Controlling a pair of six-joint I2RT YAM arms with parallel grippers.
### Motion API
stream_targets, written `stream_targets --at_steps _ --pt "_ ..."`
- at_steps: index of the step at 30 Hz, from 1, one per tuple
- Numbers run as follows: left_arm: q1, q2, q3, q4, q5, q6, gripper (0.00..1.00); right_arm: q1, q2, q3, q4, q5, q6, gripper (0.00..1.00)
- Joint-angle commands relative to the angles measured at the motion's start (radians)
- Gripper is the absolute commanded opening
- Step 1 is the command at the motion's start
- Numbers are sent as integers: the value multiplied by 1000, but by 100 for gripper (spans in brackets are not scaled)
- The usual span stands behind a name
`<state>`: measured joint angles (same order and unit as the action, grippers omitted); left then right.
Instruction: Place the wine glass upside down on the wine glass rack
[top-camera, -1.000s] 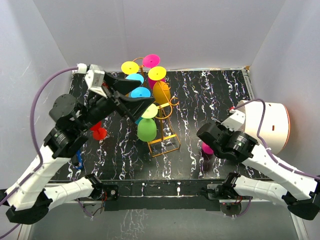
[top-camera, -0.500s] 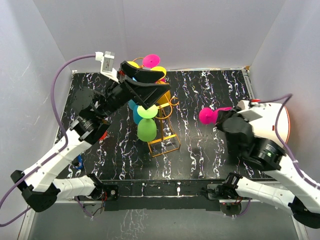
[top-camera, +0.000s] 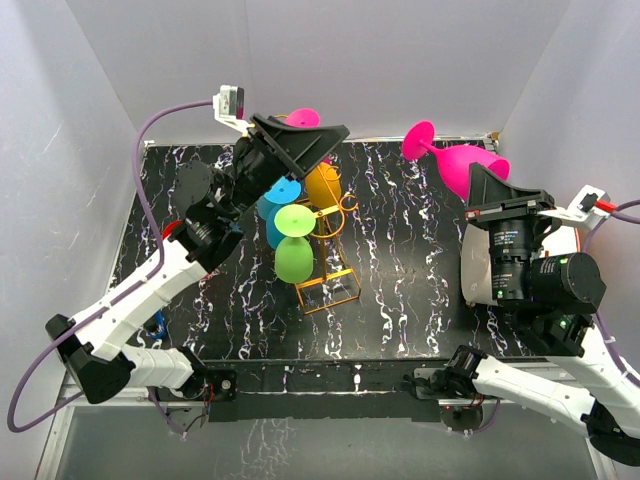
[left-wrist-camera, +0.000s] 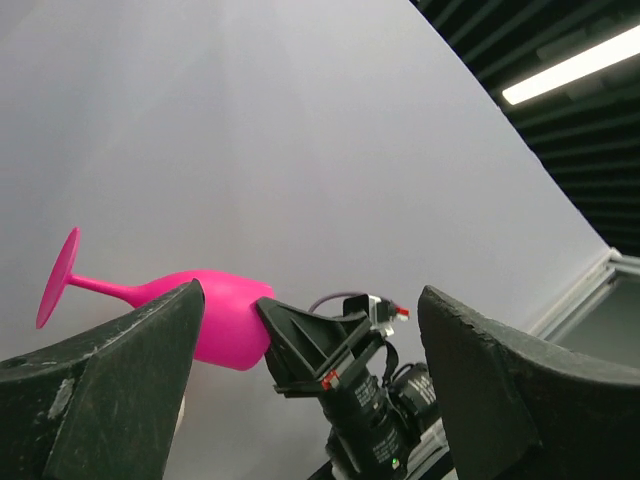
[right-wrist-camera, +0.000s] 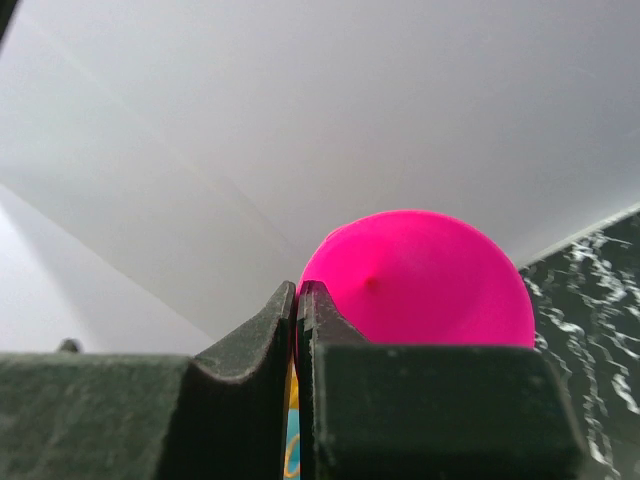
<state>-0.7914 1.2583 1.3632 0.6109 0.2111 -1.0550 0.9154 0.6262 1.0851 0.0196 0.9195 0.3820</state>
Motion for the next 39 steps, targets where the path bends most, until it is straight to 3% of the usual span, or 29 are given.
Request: stream_targets --at_steps 1,7,21,33,39 --pt "-4 29 102 -58 -101 -83 85 3 33 39 258 -112 -52 0" --pt "-38 67 70 -26 -170 -108 71 4 55 46 374 -211 -27 0" --pt "-86 210 98 23 -192 -162 70 3 25 -8 329 -315 132 0" --pt "-146 193 20 237 -259 -72 73 3 38 -29 305 -330 184 0" --pt "-148 189 3 282 -313 -72 66 3 49 -30 307 -362 201 0"
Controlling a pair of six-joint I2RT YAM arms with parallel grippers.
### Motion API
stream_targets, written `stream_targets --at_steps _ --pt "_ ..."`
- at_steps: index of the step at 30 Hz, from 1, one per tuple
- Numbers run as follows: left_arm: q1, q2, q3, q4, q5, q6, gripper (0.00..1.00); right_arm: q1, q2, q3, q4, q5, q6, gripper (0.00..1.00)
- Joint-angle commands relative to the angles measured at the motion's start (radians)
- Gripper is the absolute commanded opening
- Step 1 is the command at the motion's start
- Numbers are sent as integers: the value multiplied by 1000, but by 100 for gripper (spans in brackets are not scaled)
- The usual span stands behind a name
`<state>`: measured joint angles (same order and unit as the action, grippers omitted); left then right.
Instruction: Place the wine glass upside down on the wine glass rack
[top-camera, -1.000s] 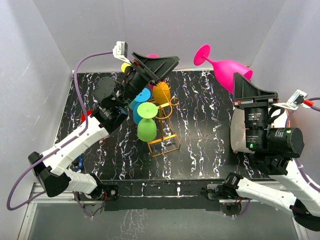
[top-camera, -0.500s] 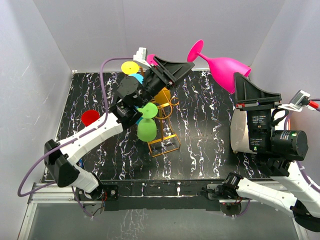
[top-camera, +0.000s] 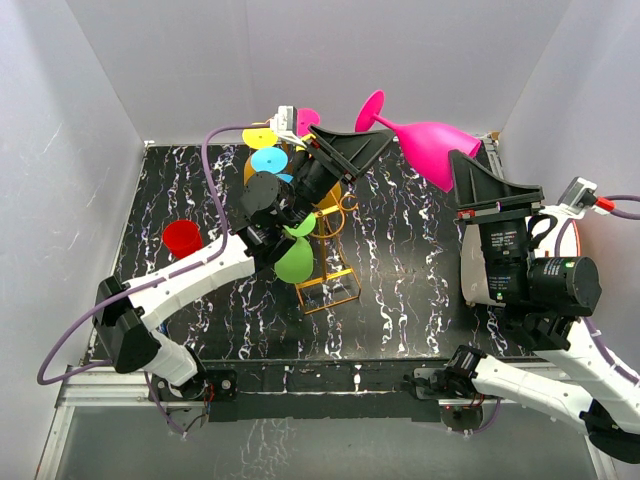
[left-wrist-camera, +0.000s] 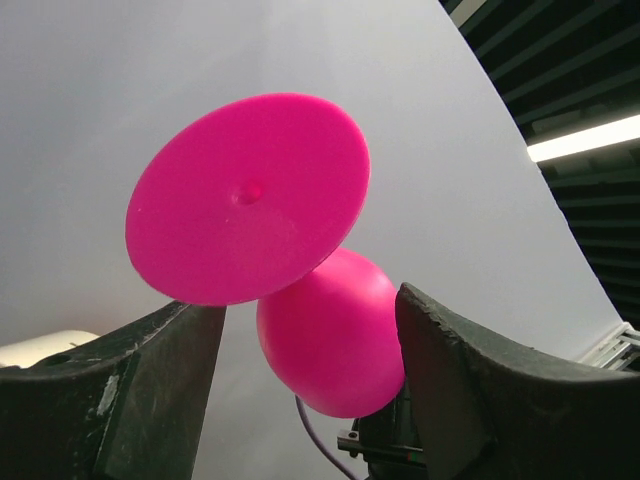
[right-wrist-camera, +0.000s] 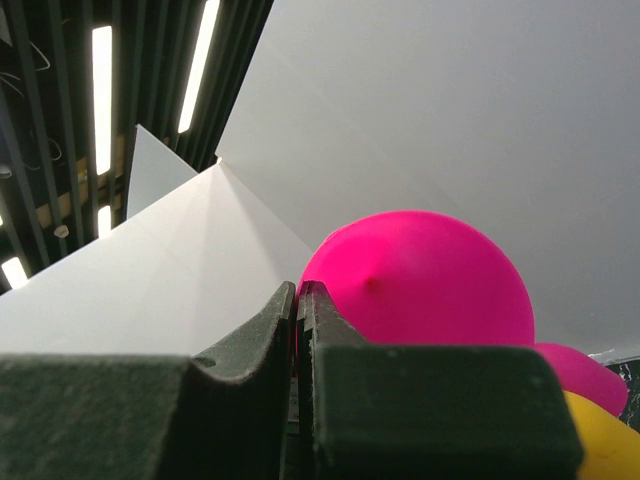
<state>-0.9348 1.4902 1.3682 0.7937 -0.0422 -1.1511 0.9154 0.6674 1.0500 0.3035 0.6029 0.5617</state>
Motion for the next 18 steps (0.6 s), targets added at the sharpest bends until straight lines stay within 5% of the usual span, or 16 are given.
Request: stream_targets --at_steps 1,9,18 --pt "-5 -39 -1 108 -70 27 63 3 8 5 23 -53 25 0" --pt "-6 5 16 253 -133 24 48 3 6 -11 7 -104 59 0" --pt "-6 39 66 281 -169 45 49 4 20 -33 -3 -201 78 0"
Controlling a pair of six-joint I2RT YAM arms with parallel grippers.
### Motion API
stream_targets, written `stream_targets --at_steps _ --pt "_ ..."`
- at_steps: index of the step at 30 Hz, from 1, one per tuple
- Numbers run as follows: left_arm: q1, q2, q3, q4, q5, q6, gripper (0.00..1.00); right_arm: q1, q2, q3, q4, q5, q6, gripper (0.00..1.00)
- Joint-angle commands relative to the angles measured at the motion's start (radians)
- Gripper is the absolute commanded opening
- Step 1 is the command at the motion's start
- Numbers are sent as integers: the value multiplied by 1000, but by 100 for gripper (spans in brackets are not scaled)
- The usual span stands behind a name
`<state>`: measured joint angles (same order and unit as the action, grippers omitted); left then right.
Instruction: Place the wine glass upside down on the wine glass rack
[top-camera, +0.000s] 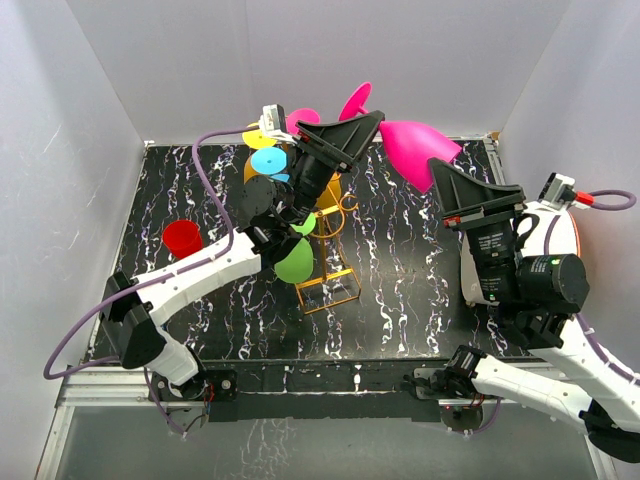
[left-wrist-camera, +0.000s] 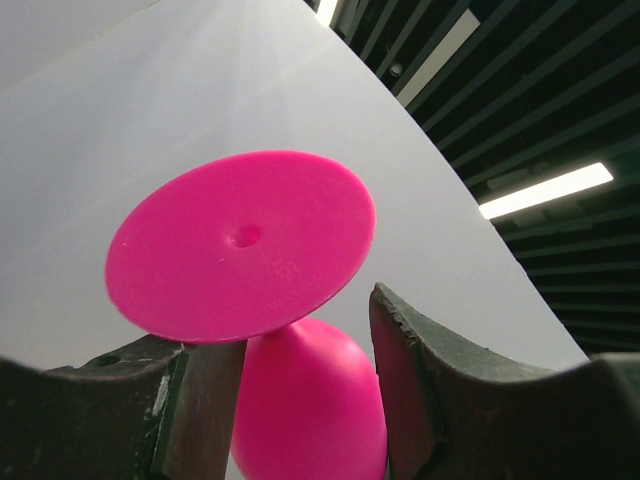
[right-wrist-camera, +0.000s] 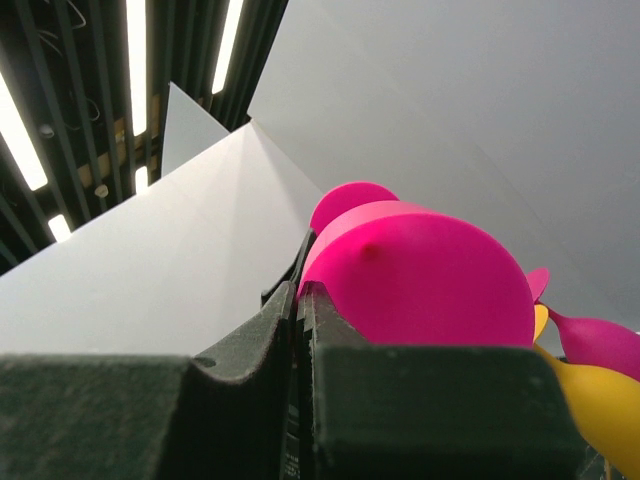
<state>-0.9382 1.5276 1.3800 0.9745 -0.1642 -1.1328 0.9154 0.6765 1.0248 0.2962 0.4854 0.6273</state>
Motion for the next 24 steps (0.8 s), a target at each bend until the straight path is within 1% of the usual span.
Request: stream_targets --at_steps 1,4,6,7,13,14,17,19,21,24 --pt "-3 5 56 109 -52 28 43 4 15 -11 6 -91 16 0" --pt "-2 5 57 108 -70 45 13 3 21 -14 -20 -78 43 0" --pt "-3 0 54 101 -75 63 1 3 18 -22 -17 -79 46 0" --pt "-2 -4 50 97 -79 68 0 4 16 -25 -14 -79 47 0" --pt "-3 -11 40 127 -70 128 0 4 15 -28 -52 -71 60 0" --pt "-2 -14 39 128 -68 148 0 3 14 -28 -64 -67 64 6" --pt "-3 -24 31 124 -67 219 0 3 1 -29 -104 -47 72 35" --pt "-2 -36 25 114 -64 273 0 3 -12 -30 -138 -34 71 48" --pt "-3 -56 17 88 -57 344 0 3 -26 -28 -175 -21 64 56" --pt "-3 -95 -3 32 -52 445 0 3 -53 -23 -237 -20 28 63"
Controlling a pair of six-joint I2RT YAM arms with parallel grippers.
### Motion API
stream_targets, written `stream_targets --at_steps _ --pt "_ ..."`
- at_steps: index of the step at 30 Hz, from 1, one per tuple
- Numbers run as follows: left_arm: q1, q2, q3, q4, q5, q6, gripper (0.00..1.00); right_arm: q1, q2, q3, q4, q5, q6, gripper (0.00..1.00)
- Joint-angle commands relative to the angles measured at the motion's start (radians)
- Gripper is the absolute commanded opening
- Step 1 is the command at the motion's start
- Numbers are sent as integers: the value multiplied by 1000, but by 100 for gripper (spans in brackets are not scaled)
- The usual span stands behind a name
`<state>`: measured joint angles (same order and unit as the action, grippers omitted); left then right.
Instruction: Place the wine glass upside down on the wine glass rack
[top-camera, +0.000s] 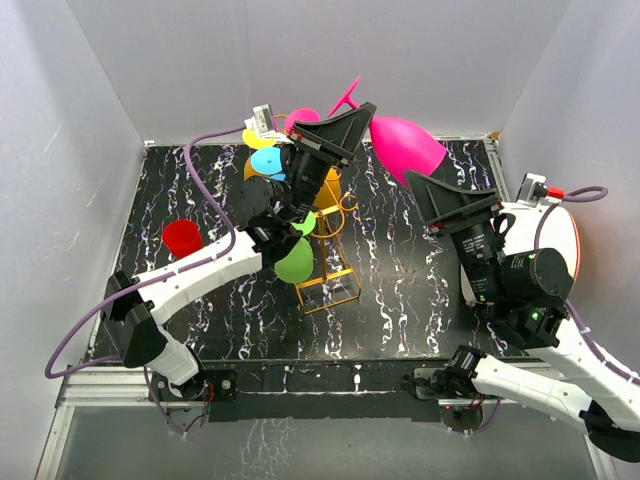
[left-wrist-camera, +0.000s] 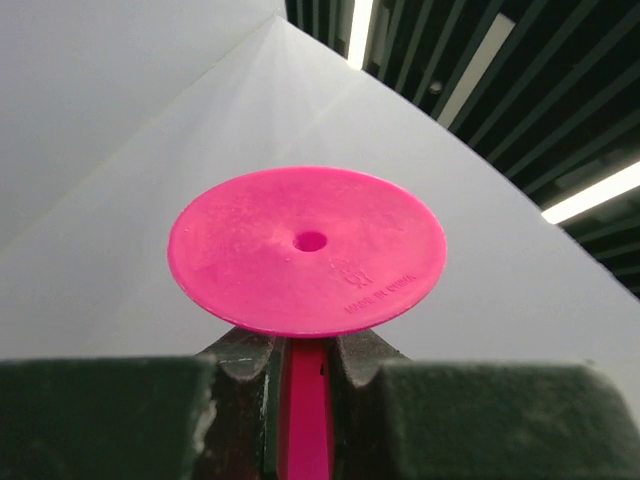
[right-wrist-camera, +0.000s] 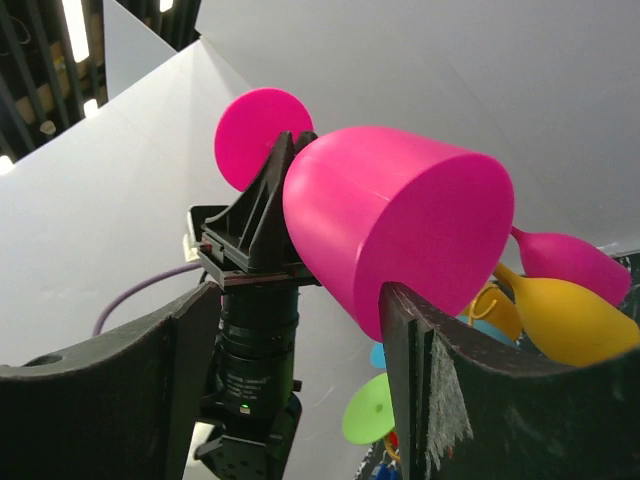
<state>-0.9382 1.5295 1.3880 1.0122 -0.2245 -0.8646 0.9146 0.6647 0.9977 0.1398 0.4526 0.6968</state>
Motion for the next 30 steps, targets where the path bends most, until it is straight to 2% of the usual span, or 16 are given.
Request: stream_targets --at_steps 1,5,9,15,18,22,26,30 --pt "-2 -109 -19 -27 16 216 0 4 -49 9 -110 9 -64 66" --pt "-2 -156 -29 -165 91 382 0 4 -60 47 -253 -1 -168 73" --pt "-3 -216 -58 -270 200 501 0 4 -51 102 -407 -3 -258 75" --pt "-2 -251 -64 -382 484 693 0 4 20 268 -544 -106 -315 74" --pt "-3 -264 -65 -437 546 792 0 4 57 357 -580 -156 -259 73" --pt "-3 -269 -77 -473 560 887 0 4 115 449 -596 -187 -109 69" --pt "-1 -262 -128 -381 627 932 0 4 183 541 -637 -167 17 68" --pt "-3 -249 -136 -350 660 941 0 4 277 662 -789 -73 141 61"
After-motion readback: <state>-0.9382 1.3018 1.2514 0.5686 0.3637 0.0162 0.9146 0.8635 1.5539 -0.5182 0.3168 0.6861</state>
